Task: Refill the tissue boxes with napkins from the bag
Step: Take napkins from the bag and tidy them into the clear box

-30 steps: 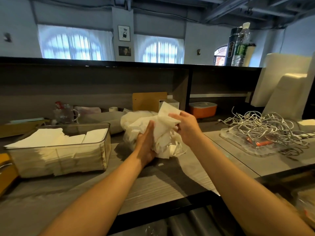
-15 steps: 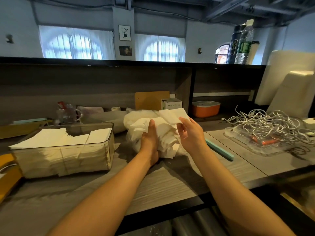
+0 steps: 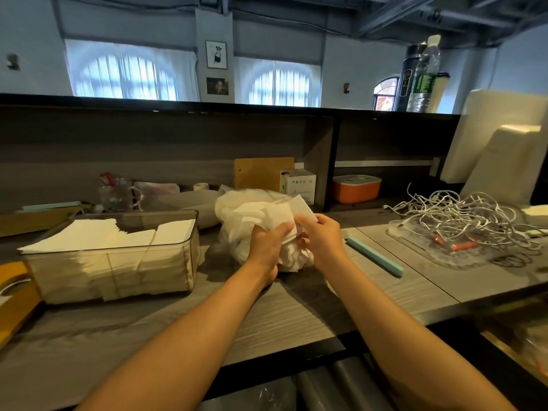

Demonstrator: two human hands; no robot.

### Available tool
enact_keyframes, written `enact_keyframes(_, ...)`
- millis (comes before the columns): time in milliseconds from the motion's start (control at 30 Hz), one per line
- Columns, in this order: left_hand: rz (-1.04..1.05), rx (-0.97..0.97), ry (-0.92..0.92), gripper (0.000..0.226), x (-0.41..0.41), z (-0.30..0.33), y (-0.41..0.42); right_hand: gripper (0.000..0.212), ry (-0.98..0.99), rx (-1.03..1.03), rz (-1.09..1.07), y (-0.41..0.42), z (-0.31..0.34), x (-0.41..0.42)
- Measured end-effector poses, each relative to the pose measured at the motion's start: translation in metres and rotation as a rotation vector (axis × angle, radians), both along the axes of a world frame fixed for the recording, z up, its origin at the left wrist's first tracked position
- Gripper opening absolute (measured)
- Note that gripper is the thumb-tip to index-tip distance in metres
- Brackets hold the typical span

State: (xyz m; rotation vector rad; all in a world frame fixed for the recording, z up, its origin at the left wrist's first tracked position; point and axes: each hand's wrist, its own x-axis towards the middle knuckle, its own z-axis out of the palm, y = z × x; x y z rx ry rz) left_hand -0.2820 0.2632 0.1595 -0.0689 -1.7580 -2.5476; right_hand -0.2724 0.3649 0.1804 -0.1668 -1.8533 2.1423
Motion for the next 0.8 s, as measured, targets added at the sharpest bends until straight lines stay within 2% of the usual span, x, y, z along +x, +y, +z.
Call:
enact_keyframes(167, 0.054, 0.034, 0.032, 0.033, -0.003, 0.003, -0.003, 0.033, -0.015, 0.041, -0.031, 0.003, 0.0, -0.007)
enact_keyframes(233, 0.026, 0.091, 0.072, 0.035, -0.002, 0.008, -0.006, 0.045, -0.079, 0.019, -0.002, 0.0, 0.002, -0.007)
enact_keyframes(333, -0.055, 0.189, 0.089, 0.032, 0.002, 0.015, -0.012, 0.059, -0.16, -0.195, 0.269, -0.003, 0.002, -0.006)
enact_keyframes(400, -0.1, 0.213, 0.076, 0.031, 0.003, 0.015, -0.014, 0.049, -0.127, -0.307, 0.387, -0.005, 0.004, -0.001)
enact_keyframes(500, -0.093, 0.202, 0.053, 0.031, 0.004, 0.013, -0.011, 0.03, -0.073, -0.292, 0.27, -0.003, 0.004, -0.004)
enact_keyframes(667, -0.197, 0.346, -0.089, 0.05, 0.007, 0.014, -0.01, 0.016, 0.001, -0.092, 0.046, 0.001, 0.004, -0.006)
enact_keyframes(800, -0.171, 0.333, -0.136, 0.043, 0.008, 0.018, -0.014, 0.009, 0.036, 0.031, 0.006, 0.003, 0.006, -0.004)
